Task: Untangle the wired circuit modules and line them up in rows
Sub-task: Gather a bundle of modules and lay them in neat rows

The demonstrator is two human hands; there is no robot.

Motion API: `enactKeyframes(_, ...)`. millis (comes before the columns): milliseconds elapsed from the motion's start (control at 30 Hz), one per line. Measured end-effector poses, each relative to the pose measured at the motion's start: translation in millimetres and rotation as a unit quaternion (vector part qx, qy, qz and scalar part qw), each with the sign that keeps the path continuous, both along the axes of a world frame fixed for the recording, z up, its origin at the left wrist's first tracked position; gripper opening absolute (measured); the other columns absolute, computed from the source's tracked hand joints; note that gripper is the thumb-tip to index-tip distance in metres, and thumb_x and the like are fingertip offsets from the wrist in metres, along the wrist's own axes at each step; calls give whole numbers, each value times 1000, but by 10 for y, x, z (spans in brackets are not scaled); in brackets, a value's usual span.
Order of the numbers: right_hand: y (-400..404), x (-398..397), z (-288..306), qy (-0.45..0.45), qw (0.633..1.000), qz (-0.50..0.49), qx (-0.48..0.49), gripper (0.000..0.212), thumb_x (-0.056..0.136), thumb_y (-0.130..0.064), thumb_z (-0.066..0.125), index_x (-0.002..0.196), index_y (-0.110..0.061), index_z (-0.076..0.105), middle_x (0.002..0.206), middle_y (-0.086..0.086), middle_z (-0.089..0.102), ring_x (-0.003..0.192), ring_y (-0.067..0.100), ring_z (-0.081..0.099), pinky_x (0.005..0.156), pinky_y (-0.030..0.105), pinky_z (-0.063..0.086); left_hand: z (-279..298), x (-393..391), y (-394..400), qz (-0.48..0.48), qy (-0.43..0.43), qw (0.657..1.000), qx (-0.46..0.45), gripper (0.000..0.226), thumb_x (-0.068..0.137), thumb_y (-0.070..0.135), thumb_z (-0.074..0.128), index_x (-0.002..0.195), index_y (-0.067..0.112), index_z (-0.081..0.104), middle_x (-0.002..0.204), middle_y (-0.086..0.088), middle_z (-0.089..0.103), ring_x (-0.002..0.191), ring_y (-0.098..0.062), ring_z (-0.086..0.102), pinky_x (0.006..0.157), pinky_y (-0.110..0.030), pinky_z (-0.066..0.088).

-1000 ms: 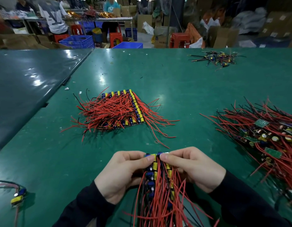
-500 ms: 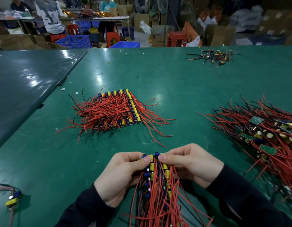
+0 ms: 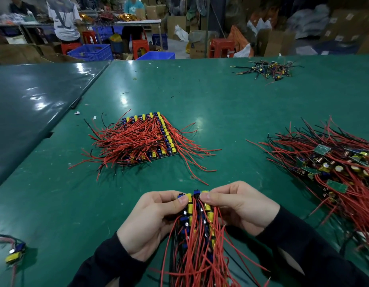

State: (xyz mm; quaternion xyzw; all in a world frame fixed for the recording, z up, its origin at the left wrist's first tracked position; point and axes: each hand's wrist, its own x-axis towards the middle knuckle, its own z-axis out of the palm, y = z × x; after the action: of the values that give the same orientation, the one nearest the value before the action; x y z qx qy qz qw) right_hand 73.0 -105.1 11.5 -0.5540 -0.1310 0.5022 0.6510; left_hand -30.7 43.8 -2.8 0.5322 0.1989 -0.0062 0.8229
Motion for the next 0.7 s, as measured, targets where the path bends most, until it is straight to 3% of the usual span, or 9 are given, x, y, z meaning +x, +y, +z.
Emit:
enactKeyframes(233,43,-12,-90,-15,999,-35,4,50,58,-19,74,90,18,65,78,21,66,59,21,59,59,26,52,24,13,14,20,7,1000,-19,50,71,11,65,103,-25,54,112,-47,51,95,-41,53,88,-45,46)
enactKeyframes(333,47,-20,-88,-22,999,-37,9,57,58,-20,73,95,22,60,82,22,64,62,22,58,61,27,51,27,3,27,18,7,1000,-23,49,71,12,66,102,-24,55,113,-46,50,94,-40,54,87,-43,49)
enactKeyframes(467,56,-30,-79,-26,999,-34,6,51,63,-20,71,94,20,62,88,27,62,62,23,58,60,27,51,36,6,16,19,4,999,-34,50,72,12,66,103,-25,54,113,-48,49,95,-42,52,92,-49,43)
enactKeyframes(633,44,-7,-92,-45,999,-24,6,38,63,-22,72,82,11,69,77,21,66,59,20,60,58,25,52,19,8,2,14,0,999,-30,52,70,14,66,100,-26,53,102,-40,56,90,-39,51,80,-43,46)
enactKeyframes(700,33,3,-59,-75,997,-14,12,23,67,-20,71,73,2,72,66,12,67,52,14,58,51,20,48,13,14,-14,14,1,1000,-17,44,71,14,66,94,-23,58,97,-35,60,86,-36,55,78,-41,49)
